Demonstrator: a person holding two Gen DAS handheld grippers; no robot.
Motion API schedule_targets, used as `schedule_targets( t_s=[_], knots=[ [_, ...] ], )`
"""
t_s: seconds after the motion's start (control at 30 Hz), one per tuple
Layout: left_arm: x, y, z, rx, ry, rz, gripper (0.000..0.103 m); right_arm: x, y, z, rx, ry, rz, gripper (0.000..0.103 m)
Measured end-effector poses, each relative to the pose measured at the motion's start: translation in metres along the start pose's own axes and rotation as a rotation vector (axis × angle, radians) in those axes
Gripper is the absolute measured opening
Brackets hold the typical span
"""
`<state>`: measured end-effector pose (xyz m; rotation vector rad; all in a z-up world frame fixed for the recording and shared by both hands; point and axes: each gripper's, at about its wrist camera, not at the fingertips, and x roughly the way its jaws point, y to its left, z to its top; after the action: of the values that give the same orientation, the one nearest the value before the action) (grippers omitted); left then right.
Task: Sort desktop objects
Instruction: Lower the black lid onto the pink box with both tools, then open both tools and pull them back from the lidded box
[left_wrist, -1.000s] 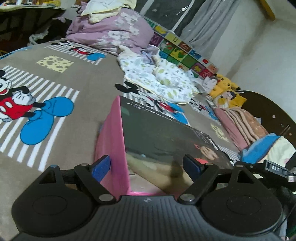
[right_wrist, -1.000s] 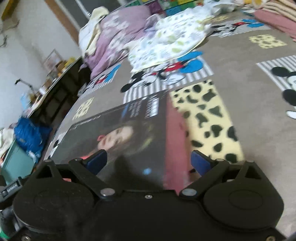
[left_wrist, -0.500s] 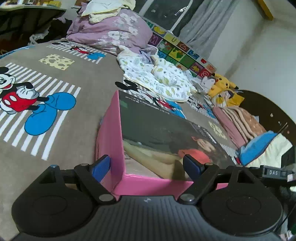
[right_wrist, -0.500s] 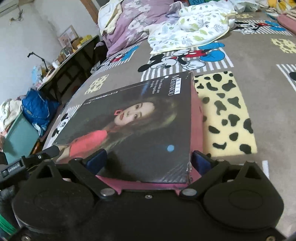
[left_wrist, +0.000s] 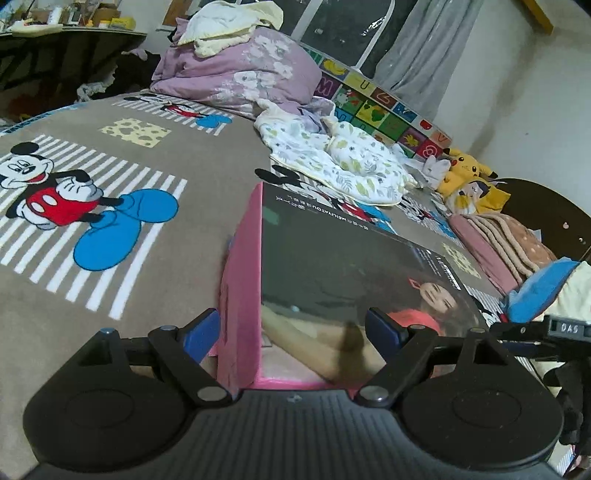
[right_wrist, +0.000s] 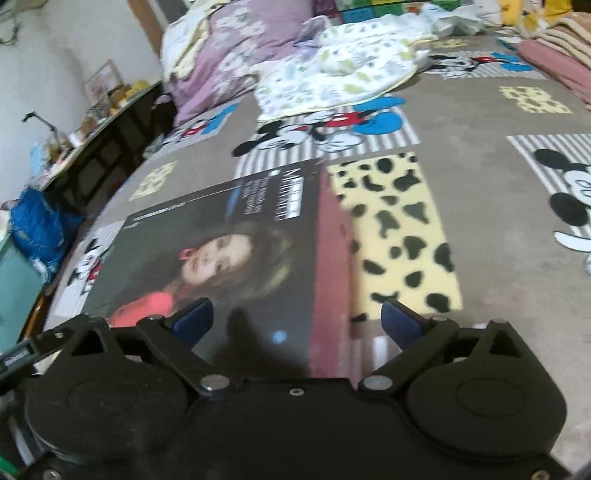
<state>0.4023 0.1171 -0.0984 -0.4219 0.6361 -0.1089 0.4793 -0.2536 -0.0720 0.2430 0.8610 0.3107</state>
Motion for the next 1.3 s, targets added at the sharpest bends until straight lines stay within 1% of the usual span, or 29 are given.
schedule_targets(
  t_s=[0.07,0.17,0.27,0.33,0.43,0.5,0.53,0.6,0.67,0.73,0.8,0.87,0.9,1.0,1.03,1.1,1.13,1.23,1.3],
  knots=[
    [0.006,-0.005,-0.001,0.022,0.029,0.013,0.085,0.003,-0.001,-0.001,-0.007,0.017,-0.025,0.099],
    [0.008,-0.01,-0.003,0.031,0.036,0.028,0.085,0.007,0.0,-0.004,-0.03,0.024,-0.063,0.099],
    [0.005,-0.017,-0.002,0.049,0.046,0.062,0.085,0.007,0.002,-0.005,-0.043,0.018,-0.093,0.101],
    [-0.002,-0.027,-0.003,0.101,0.044,0.096,0.085,0.004,0.007,-0.005,-0.07,0.014,-0.121,0.101],
    [-0.02,-0.041,-0.009,0.186,0.024,0.113,0.085,-0.007,0.021,-0.008,-0.142,-0.001,-0.17,0.101],
    [-0.034,-0.049,-0.014,0.233,0.012,0.127,0.085,-0.018,0.03,-0.013,-0.185,-0.007,-0.179,0.101],
    [-0.042,-0.053,-0.018,0.254,0.011,0.131,0.085,-0.023,0.034,-0.015,-0.202,0.0,-0.182,0.101],
    [-0.056,-0.061,-0.027,0.29,0.017,0.138,0.085,-0.04,0.043,-0.02,-0.238,-0.014,-0.187,0.101],
    [-0.07,-0.068,-0.036,0.31,0.023,0.152,0.085,-0.06,0.052,-0.025,-0.268,-0.048,-0.176,0.101],
    [-0.085,-0.073,-0.043,0.319,0.019,0.17,0.085,-0.078,0.056,-0.029,-0.268,-0.067,-0.167,0.101],
    [-0.1,-0.079,-0.051,0.318,0.004,0.199,0.085,-0.098,0.058,-0.032,-0.237,-0.075,-0.111,0.101],
    [-0.116,-0.086,-0.058,0.325,-0.013,0.239,0.086,-0.116,0.058,-0.036,-0.175,-0.074,-0.05,0.102],
    [-0.123,-0.09,-0.062,0.332,-0.022,0.253,0.086,-0.124,0.059,-0.039,-0.159,-0.077,-0.038,0.102],
    [-0.147,-0.103,-0.074,0.344,-0.047,0.254,0.086,-0.153,0.071,-0.053,-0.165,-0.121,-0.065,0.102],
    [-0.155,-0.107,-0.077,0.341,-0.053,0.246,0.089,-0.161,0.074,-0.058,-0.16,-0.134,-0.083,0.102],
    [-0.171,-0.112,-0.084,0.328,-0.065,0.231,0.091,-0.174,0.08,-0.066,-0.126,-0.099,-0.097,0.102],
    [-0.178,-0.116,-0.088,0.326,-0.075,0.233,0.091,-0.18,0.081,-0.07,-0.112,-0.084,-0.095,0.102],
    [-0.199,-0.127,-0.1,0.327,-0.099,0.244,0.091,-0.204,0.084,-0.086,-0.099,-0.128,-0.066,0.102],
    [-0.211,-0.132,-0.106,0.323,-0.101,0.24,0.091,-0.216,0.085,-0.098,-0.078,-0.146,-0.054,0.102]
  ],
)
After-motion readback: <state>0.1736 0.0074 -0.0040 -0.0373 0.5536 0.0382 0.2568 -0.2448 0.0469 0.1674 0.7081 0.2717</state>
